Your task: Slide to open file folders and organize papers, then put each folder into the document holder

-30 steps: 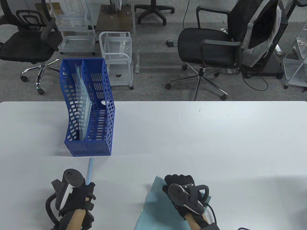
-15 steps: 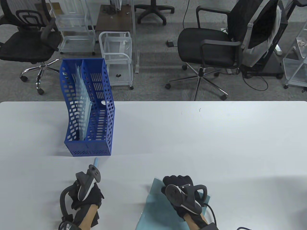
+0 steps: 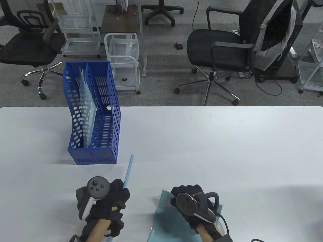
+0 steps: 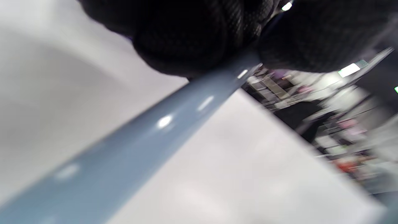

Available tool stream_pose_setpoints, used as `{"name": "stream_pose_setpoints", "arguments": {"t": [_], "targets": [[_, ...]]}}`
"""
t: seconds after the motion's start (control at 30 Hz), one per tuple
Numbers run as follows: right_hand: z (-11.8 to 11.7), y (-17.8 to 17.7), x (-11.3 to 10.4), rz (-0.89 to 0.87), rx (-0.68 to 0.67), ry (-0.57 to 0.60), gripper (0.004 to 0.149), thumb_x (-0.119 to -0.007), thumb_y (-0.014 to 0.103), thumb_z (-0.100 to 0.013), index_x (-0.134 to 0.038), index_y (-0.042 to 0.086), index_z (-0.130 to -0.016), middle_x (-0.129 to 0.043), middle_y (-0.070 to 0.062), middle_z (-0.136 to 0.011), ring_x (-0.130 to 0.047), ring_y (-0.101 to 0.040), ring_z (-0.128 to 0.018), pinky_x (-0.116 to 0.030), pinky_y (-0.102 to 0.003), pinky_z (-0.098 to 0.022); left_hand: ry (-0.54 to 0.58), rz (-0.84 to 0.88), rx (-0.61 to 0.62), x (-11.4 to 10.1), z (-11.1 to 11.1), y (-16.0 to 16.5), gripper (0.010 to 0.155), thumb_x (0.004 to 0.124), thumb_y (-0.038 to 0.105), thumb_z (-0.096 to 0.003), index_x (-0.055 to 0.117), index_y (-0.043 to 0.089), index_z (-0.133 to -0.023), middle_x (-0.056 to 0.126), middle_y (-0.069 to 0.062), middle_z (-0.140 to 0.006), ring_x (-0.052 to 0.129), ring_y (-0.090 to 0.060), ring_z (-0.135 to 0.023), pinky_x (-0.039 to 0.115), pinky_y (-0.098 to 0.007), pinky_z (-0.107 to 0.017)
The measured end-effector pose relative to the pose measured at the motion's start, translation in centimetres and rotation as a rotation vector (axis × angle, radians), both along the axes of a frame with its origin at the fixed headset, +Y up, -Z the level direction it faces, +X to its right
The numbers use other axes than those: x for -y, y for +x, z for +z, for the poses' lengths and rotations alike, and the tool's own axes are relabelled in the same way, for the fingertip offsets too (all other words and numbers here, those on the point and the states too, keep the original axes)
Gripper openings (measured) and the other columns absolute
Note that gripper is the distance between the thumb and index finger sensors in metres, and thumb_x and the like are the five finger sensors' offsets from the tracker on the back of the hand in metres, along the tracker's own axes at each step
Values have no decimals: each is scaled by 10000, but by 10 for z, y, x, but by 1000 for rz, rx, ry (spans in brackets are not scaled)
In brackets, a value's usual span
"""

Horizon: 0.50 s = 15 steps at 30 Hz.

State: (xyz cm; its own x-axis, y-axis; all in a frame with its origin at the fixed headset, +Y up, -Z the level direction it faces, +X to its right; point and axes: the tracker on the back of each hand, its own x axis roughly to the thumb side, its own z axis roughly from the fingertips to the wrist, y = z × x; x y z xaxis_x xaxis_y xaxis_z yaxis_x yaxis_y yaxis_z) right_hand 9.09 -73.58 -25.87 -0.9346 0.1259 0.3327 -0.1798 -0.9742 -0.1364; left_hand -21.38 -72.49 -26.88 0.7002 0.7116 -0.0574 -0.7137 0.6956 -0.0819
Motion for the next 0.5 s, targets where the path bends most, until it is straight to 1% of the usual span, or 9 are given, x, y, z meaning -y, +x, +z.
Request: {"name": "stream_pose_setpoints", "arguments": {"t": [0.03,0.1,0.17,0.2,0.3,0.37,0.5], "targets": [[0,0,-1,1,-6,-1,470,-929,479,-271,-886,294,-701,-1011,75,-528,-997,-152,-376,-851,-438,-540,35,117,46,-7,-3,6,513,926,460,-361,936,210,-809,1023,-19,-611,1024,-167,-265,882,-345,-234],[1,0,-2,4,-13,3,470,-929,478,-270,-886,295,-700,-1011,76,-529,-997,-153,-378,-849,-439,-544,68,306,108,-15,-12,13,509,927,446,-373,926,213,-826,1016,-22,-641,1020,-160,-266,880,-347,-234],[2,0,-3,10,-26,1,469,-929,478,-269,-886,297,-700,-1011,77,-530,-998,-152,-381,-847,-441,-548,101,459,149,-21,-20,18,504,914,429,-397,903,216,-854,998,-25,-682,1020,-172,-311,878,-362,-269],[2,0,-4,11,-34,2,469,-929,477,-270,-886,296,-700,-1011,77,-532,-997,-154,-384,-845,-442,-550,138,524,152,-23,-23,19,505,908,417,-407,890,216,-870,986,-25,-705,1019,-190,-349,873,-379,-300],[5,2,-7,19,-38,15,465,-929,473,-270,-886,300,-699,-1010,77,-537,-997,-157,-393,-842,-444,-556,235,600,161,-25,-29,18,500,882,425,-430,863,246,-897,969,-15,-749,1020,-183,-405,874,-381,-344],[5,3,-9,22,-35,38,464,-929,473,-270,-886,300,-698,-1011,76,-535,-997,-157,-391,-843,-444,-554,247,654,135,-22,-29,17,498,872,420,-443,850,254,-911,956,-5,-774,1019,-192,-436,871,-390,-369],[7,6,-15,36,-22,87,464,-929,471,-268,-887,300,-697,-1011,78,-535,-997,-156,-392,-841,-444,-557,262,747,133,-20,-30,14,493,862,418,-459,837,268,-929,947,6,-806,1024,-201,-473,873,-400,-397]]}}
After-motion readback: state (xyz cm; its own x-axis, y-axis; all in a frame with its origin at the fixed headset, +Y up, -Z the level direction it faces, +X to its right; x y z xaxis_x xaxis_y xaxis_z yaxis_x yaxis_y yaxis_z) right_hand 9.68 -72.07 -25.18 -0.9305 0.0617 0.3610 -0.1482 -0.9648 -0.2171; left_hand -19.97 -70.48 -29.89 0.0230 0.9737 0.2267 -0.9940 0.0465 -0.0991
